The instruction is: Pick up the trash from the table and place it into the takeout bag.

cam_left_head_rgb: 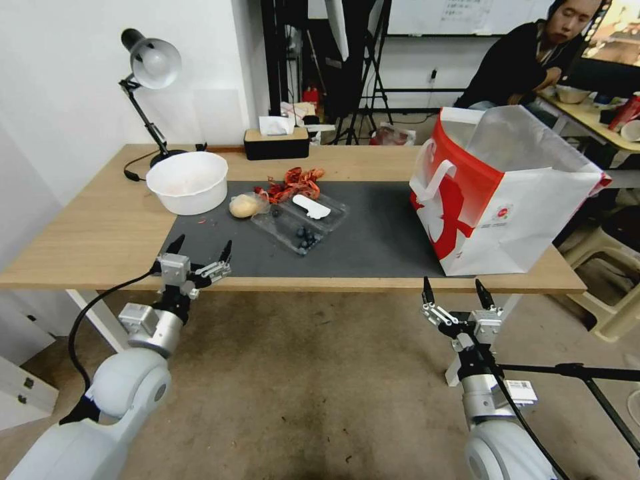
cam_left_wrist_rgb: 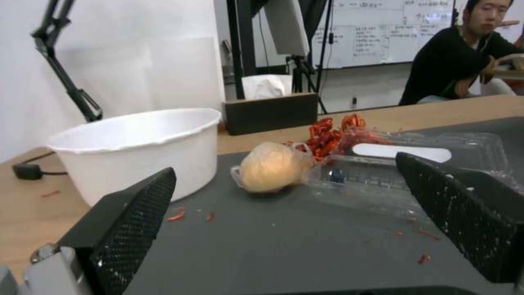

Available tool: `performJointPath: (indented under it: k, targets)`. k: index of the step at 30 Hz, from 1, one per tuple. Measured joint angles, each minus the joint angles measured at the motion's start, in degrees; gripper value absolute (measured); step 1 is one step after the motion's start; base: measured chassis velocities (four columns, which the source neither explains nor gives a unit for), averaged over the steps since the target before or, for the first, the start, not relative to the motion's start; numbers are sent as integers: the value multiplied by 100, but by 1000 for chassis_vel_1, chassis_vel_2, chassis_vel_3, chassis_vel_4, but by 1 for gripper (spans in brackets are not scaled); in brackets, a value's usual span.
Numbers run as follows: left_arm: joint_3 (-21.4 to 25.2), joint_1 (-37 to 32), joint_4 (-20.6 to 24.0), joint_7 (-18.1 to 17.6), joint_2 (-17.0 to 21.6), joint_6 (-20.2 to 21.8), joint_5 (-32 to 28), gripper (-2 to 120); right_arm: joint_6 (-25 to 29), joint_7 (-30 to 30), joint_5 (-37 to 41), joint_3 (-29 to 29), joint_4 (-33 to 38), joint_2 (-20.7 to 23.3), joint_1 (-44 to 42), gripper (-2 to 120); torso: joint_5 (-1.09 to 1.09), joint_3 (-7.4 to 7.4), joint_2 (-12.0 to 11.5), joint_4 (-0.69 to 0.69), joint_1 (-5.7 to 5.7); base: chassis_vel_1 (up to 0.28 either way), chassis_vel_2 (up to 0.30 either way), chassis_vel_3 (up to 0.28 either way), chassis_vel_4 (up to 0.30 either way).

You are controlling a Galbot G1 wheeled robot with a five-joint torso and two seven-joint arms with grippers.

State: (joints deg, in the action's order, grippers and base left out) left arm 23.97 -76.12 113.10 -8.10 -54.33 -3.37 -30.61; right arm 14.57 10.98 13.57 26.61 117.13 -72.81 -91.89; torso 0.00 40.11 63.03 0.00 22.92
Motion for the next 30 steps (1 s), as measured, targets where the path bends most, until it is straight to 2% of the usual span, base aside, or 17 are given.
performJointPath:
  k: [9, 20, 24, 30]
  targets:
    - [-265, 450, -226, 45, 119, 283, -623, 100, -21, -4, -5, -57, -30, 21, 66, 100, -1, 0, 0, 1, 0, 0, 0, 0, 0]
    - [-680, 1632, -754, 14, 413, 885, -1676, 100, -50, -4, -31, -66, -41, 12, 88, 100, 1, 0, 0, 0, 0, 0, 0, 0, 0]
    - [-862, 2121, -1025, -60, 481, 1214, -2217, 100, -58, -3, -46, -62, -46, 3, 87, 100, 0, 0, 0, 1, 0, 0, 0, 0, 0]
    - [-1009, 2402, -1157, -224, 484, 1445, -2646, 100, -61, -2, -51, -58, -49, -2, 87, 100, 0, 0, 0, 0, 0, 0, 0, 0, 0]
